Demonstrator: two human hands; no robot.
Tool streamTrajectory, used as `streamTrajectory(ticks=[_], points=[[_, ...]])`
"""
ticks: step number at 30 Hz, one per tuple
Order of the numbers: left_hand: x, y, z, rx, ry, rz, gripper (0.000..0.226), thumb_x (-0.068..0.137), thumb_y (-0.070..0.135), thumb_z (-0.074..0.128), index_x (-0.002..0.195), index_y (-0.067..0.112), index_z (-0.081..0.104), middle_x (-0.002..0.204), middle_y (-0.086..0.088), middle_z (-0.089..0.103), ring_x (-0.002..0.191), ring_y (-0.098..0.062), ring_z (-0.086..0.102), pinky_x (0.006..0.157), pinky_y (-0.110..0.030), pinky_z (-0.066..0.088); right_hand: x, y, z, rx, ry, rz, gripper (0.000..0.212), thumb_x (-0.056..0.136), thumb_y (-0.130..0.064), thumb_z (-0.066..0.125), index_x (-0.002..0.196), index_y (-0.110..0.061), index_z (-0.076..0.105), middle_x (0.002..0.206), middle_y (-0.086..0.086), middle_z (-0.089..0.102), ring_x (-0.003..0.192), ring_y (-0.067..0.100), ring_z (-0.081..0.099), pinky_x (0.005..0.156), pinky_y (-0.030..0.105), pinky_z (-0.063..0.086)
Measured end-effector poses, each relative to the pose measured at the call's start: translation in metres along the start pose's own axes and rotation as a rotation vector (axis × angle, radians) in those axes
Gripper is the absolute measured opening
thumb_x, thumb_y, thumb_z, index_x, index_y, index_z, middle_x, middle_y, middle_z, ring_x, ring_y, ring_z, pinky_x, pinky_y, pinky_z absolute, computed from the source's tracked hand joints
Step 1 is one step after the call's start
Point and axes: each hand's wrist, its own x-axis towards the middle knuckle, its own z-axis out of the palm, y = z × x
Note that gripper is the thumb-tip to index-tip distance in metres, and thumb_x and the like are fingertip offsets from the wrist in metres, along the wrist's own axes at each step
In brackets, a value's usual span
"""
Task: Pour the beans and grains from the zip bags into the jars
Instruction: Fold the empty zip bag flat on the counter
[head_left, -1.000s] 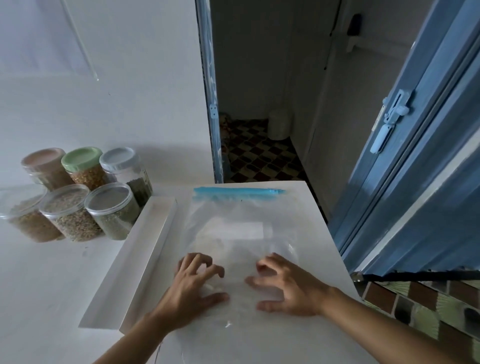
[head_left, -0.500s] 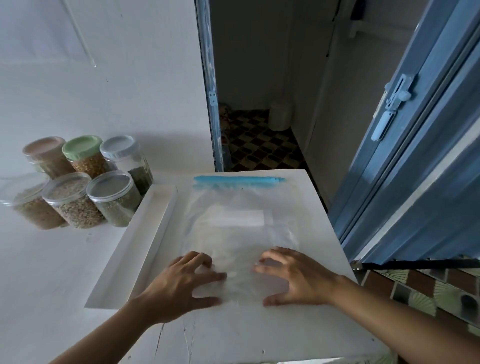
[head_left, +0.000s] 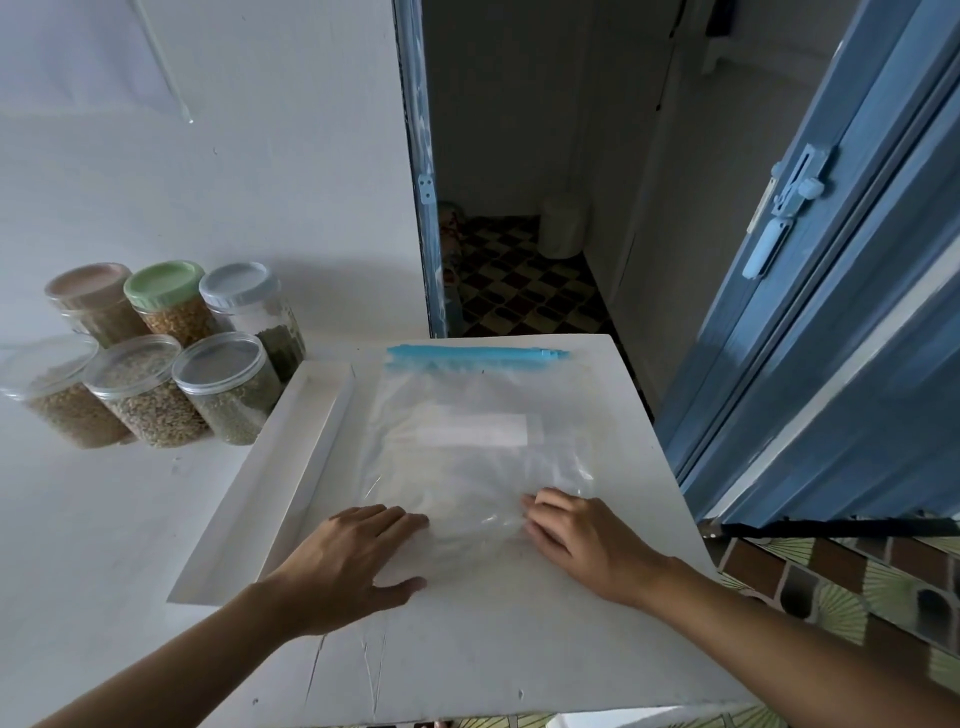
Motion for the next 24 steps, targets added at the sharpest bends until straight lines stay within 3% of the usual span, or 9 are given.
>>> streamTrajectory(ticks=[2, 5, 8, 12, 17, 21, 24], points=[[-0.002, -0.005, 0.001, -0.072, 0.014, -0.046, 0.035, 0.101, 0.045, 0.058, 0.127, 0.021, 0.057, 0.102, 0.006, 0.068, 0.088, -0.018, 0.065, 0.075, -0.031, 0.055, 0.001, -0.001, -0.003, 0.046, -0.039, 0.079, 0.063, 0.105, -0.057, 0.026, 0.091, -0.008, 0.064, 0.09, -0.004, 0.054, 0.085, 0.019, 0.065, 0.073, 0.039, 0.054], [0.003, -0.009, -0.001, -0.23, 0.028, -0.219, 0.013, 0.101, 0.036, 0.049, 0.108, 0.03, 0.056, 0.086, 0.012, 0.063, 0.077, -0.018, 0.06, 0.067, -0.034, 0.052, 0.002, 0.003, -0.004, 0.067, -0.079, 0.161, 0.067, 0.102, -0.065, 0.024, 0.089, -0.01, 0.06, 0.088, 0.0, 0.058, 0.084, 0.021, 0.062, 0.076, 0.041, 0.052], [0.018, -0.008, -0.005, -0.322, 0.067, -0.404, 0.019, 0.1, 0.037, 0.048, 0.092, 0.026, 0.061, 0.072, 0.009, 0.06, 0.065, -0.017, 0.052, 0.065, -0.035, 0.049, 0.011, 0.006, -0.01, 0.156, -0.06, 0.237, 0.043, 0.103, -0.047, 0.047, 0.079, -0.012, 0.055, 0.076, -0.001, 0.058, 0.071, 0.016, 0.056, 0.069, 0.035, 0.048], [0.044, -0.014, -0.007, -0.35, -0.003, -0.623, 0.026, 0.097, 0.021, 0.061, 0.073, 0.012, 0.061, 0.066, -0.005, 0.055, 0.07, -0.033, 0.046, 0.065, -0.032, 0.038, 0.036, 0.012, -0.025, 0.355, -0.127, 0.432, 0.015, 0.096, -0.03, 0.068, 0.087, -0.018, 0.068, 0.076, -0.003, 0.073, 0.066, 0.013, 0.065, 0.064, 0.031, 0.048], [0.06, -0.022, -0.008, -0.334, -0.033, -0.781, 0.022, 0.087, 0.021, 0.07, 0.072, 0.005, 0.069, 0.073, -0.017, 0.062, 0.078, -0.036, 0.059, 0.067, -0.032, 0.041, 0.063, 0.016, -0.037, 0.36, -0.205, 0.529, 0.012, 0.093, -0.027, 0.071, 0.086, -0.019, 0.075, 0.077, -0.008, 0.072, 0.069, 0.004, 0.065, 0.063, 0.018, 0.048], [0.065, -0.021, -0.013, -0.254, -0.146, -0.775, 0.031, 0.086, 0.021, 0.071, 0.06, 0.017, 0.053, 0.065, 0.002, 0.049, 0.074, -0.025, 0.05, 0.053, -0.014, 0.031, 0.064, 0.014, -0.032, 0.224, -0.268, 0.523, 0.013, 0.09, -0.023, 0.067, 0.081, -0.019, 0.076, 0.084, -0.011, 0.065, 0.08, 0.015, 0.067, 0.071, 0.032, 0.058], [0.067, -0.02, -0.017, -0.199, -0.243, -0.762, 0.038, 0.088, 0.023, 0.068, 0.06, 0.022, 0.041, 0.068, 0.007, 0.045, 0.077, -0.022, 0.049, 0.058, -0.022, 0.031, 0.061, 0.011, -0.025, 0.051, -0.222, 0.398, 0.018, 0.093, -0.026, 0.062, 0.085, -0.016, 0.074, 0.085, -0.012, 0.056, 0.082, 0.011, 0.057, 0.069, 0.027, 0.044]])
